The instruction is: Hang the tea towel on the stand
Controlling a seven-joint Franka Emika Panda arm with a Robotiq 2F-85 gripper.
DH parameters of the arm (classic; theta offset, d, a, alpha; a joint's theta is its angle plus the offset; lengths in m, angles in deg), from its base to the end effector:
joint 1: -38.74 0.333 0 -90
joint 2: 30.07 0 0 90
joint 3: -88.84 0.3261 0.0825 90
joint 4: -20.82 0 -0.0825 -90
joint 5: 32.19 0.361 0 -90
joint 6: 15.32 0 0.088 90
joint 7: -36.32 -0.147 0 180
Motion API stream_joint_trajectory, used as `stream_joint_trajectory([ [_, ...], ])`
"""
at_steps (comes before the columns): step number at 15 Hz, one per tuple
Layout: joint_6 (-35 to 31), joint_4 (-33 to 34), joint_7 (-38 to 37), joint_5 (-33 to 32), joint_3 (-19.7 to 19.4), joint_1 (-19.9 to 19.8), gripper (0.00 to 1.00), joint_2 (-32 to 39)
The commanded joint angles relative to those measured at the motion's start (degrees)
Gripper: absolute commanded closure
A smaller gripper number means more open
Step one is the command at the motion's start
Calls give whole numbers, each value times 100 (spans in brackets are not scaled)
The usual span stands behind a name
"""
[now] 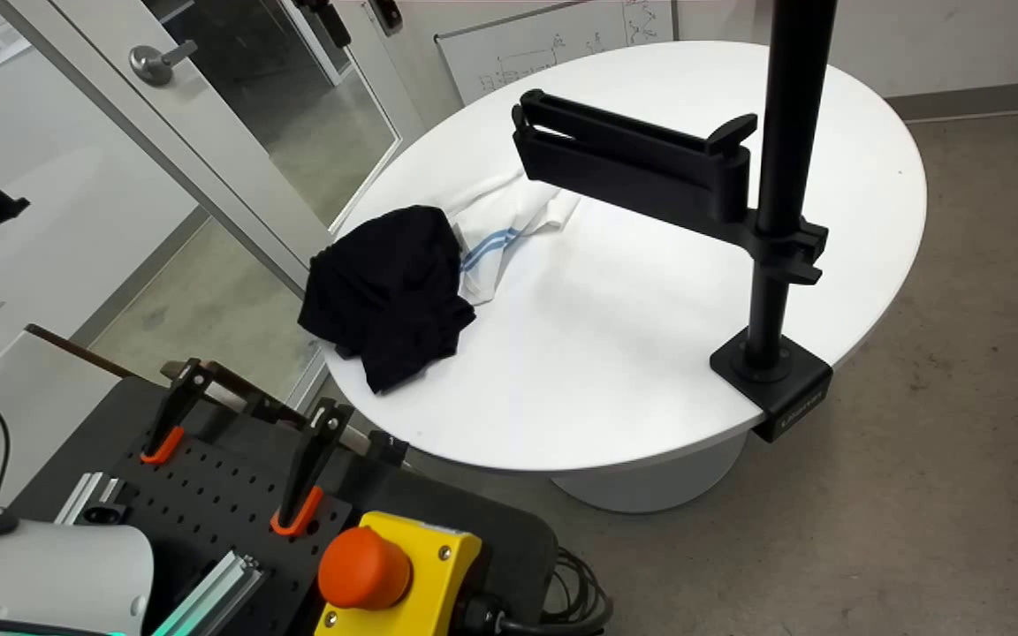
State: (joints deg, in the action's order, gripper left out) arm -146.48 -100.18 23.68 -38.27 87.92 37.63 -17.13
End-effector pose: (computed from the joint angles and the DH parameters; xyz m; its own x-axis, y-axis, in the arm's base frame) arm 0.5511 -0.0251 0.2904 0.9823 -0.1842 -0.0327 -0.1807 -0.9795 0.0892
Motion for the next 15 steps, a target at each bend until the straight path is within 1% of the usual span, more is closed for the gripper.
stream_joint_trajectory([
  [1,-569,114,-422,-12,-109,138,0,516],
  [4,-984,171,-723,-115,-211,271,0,949],
  [9,-1565,428,-998,-68,-375,517,0,1627],
  [13,-1622,909,-1144,27,-507,668,0,2176],
  [15,-1565,1293,-1215,81,-561,700,0,2537],
])
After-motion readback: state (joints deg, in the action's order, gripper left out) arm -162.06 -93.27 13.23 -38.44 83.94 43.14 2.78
